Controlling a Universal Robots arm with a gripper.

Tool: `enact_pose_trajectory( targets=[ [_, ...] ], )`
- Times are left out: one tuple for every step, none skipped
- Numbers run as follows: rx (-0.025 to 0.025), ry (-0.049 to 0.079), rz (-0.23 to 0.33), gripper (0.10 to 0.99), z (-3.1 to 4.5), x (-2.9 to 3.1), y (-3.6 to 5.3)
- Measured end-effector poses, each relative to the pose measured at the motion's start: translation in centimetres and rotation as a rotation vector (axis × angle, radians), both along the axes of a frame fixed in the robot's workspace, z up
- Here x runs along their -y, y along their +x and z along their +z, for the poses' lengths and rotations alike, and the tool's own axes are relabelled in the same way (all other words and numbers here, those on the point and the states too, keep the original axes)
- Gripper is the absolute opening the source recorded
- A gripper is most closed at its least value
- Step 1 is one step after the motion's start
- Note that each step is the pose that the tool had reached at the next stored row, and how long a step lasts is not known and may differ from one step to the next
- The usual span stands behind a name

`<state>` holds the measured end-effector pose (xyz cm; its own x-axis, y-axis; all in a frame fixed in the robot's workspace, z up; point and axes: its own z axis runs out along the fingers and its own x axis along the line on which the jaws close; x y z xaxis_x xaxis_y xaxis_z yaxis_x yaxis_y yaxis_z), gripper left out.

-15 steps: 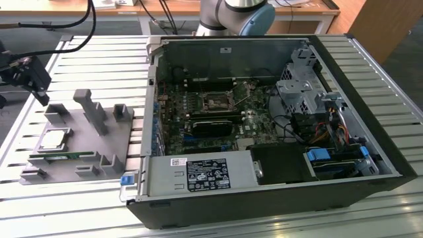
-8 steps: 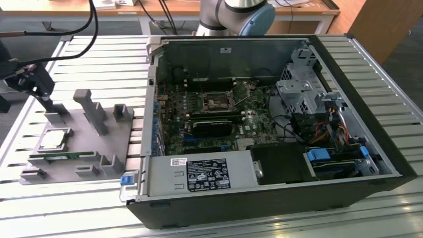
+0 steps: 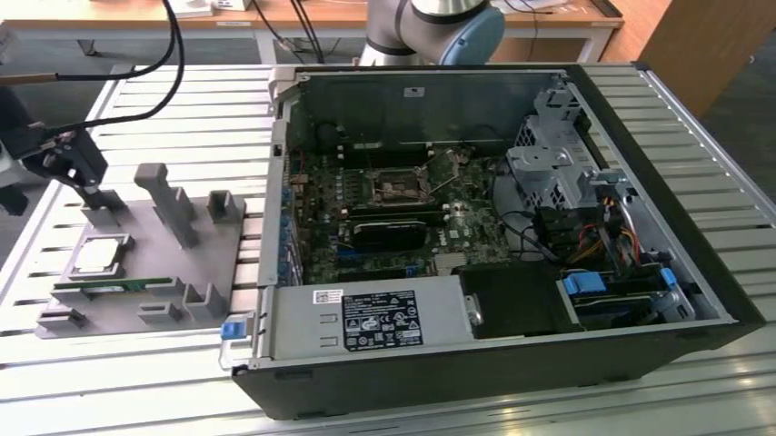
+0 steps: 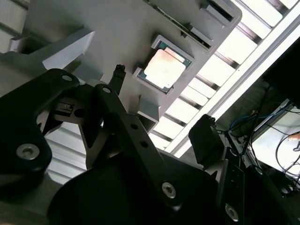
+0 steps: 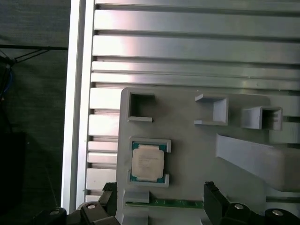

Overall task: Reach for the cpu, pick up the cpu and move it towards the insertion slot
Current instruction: 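Pick up the cpu and move it towards the insertion slot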

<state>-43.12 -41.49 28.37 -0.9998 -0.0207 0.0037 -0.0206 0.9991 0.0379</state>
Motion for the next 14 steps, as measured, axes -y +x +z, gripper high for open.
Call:
enact_pose_trajectory(
  targets=[
    [0.0001, 0.0, 0.0, 0.824, -0.18, 0.0, 0.0],
    [0.0, 0.0, 0.0, 0.824, -0.36, 0.0, 0.0],
    [-0.0001, 0.0, 0.0, 0.824, -0.54, 0.0, 0.0],
    [-0.0003, 0.0, 0.0, 0.824, -0.74, 0.0, 0.0],
    [-0.0005, 0.0, 0.0, 0.824, -0.92, 0.0, 0.0],
    [-0.0008, 0.0, 0.0, 0.824, -1.1, 0.0, 0.0],
    [-0.0011, 0.0, 0.0, 0.824, -1.28, 0.0, 0.0],
    [-0.0014, 0.0, 0.0, 0.824, -1.45, 0.0, 0.0],
    [-0.0018, 0.0, 0.0, 0.824, -1.64, 0.0, 0.0],
    [-0.0021, 0.0, 0.0, 0.824, -1.83, 0.0, 0.0],
    [-0.0024, 0.0, 0.0, 0.824, -2.01, 0.0, 0.0],
    [-0.0026, 0.0, 0.0, 0.824, -2.19, 0.0, 0.0],
    [-0.0027, 0.0, 0.0, 0.824, -2.37, 0.01, -0.02],
    [-0.0028, 0.0, 0.0, 0.824, -2.54, 0.01, -0.04]
  ],
)
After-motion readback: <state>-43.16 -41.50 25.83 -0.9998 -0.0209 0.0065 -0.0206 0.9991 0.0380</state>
